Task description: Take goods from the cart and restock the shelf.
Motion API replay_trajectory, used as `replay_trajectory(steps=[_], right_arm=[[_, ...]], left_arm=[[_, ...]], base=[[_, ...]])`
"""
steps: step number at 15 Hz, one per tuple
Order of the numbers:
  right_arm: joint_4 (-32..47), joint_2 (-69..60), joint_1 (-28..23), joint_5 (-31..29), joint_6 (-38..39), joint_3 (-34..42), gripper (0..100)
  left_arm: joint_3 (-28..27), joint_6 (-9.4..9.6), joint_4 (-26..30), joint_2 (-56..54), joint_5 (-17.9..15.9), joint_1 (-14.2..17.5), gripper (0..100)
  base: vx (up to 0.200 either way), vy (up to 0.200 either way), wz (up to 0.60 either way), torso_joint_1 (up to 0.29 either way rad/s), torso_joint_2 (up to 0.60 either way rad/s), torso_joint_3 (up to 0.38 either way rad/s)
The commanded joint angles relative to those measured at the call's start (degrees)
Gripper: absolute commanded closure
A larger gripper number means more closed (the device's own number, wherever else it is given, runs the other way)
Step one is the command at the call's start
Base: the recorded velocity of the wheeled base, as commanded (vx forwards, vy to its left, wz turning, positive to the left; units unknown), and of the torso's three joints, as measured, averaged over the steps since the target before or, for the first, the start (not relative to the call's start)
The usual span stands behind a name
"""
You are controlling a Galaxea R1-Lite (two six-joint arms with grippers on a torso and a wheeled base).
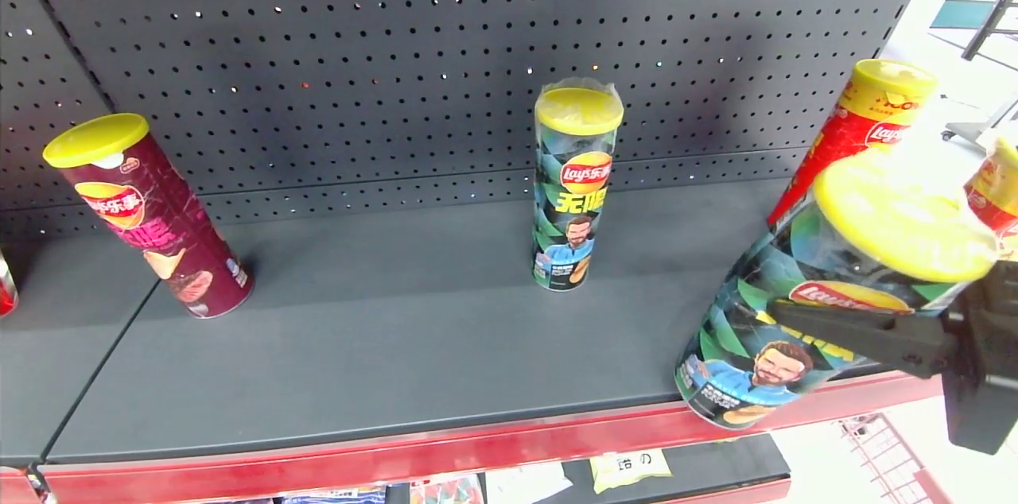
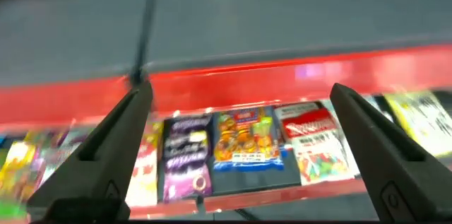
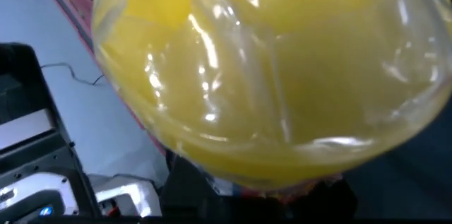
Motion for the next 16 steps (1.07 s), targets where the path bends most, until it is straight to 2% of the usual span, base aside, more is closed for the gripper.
replay_trajectory(steps=[1,2,3,4,5,6,7,8,9,10,12,14,16], right_arm=[[-1.8,0.5,-0.1,-0.6,0.5,0.3,100],[-1.9,0.6,-0.1,-0.6,0.5,0.3,100],[-1.9,0.7,-0.1,-2.4,0.7,0.1,100],[-1.9,1.0,-0.1,-2.5,0.7,0.0,100],[-1.9,1.5,0.0,-2.6,0.7,-0.3,100],[-1.9,1.6,-0.1,-2.8,0.7,-0.6,100],[-1.9,1.6,-0.1,-3.0,0.8,-0.5,100],[-1.9,1.6,-0.2,-3.4,1.1,-0.5,100],[-1.9,1.4,-0.1,-3.4,2.9,-0.6,100],[-1.9,1.4,-0.2,-3.7,4.1,-1.2,100],[-1.9,1.3,-1.0,-5.5,4.6,-1.8,100],[-1.9,1.6,-1.8,-5.7,4.6,-2.3,100],[-1.9,1.9,-2.5,-5.7,4.7,-2.2,100]], left_arm=[[-1.6,2.01,-1.0,-0.6,-3.0,-1.9,0],[-2.2,2.01,-1.0,-0.6,-3.2,-2.0,0],[-25.4,-4.05,-2.0,22.5,-5.0,-2.8,0],[-36.5,-8.62,-2.2,29.9,-7.5,-3.9,0],[-43.4,-7.66,-2.4,36.8,-14.8,-7.3,0],[-45.8,-4.58,-2.4,40.8,-20.7,-10.3,0],[-46.6,-2.03,-2.4,44.8,-24.6,-12.5,0],[-47.2,-0.45,-2.7,49.6,-27.9,-14.3,0],[-48.3,0.08,-5.1,56.4,-31.8,-18.4,0],[-50.3,-0.01,-9.0,63.2,-33.5,-22.5,0],[-53.7,-0.01,-12.2,71.0,-33.7,-26.1,0],[-58.6,0.78,-14.2,80.0,-34.1,-27.9,0],[-60.3,5.35,-16.4,86.2,-34.1,-28.6,0]], base=[[0.000,0.000,0.00,0.000,0.00,0.000],[0.000,0.000,0.00,0.000,0.00,0.000],[0.000,0.000,0.00,0.000,0.00,0.000],[0.000,0.000,0.00,0.000,0.00,0.000],[0.000,0.000,0.00,0.000,0.00,0.000],[0.000,0.000,0.00,0.000,0.00,0.000],[0.000,0.000,0.00,0.000,0.00,0.000],[0.000,0.000,0.00,0.000,0.00,0.000],[0.000,0.000,0.00,0.000,0.00,0.000],[0.000,0.000,0.00,0.000,0.00,0.000],[0.000,0.000,0.00,0.000,0.00,0.000],[0.000,0.000,0.00,0.000,0.00,0.000],[0.000,0.000,0.00,0.000,0.00,0.000]])
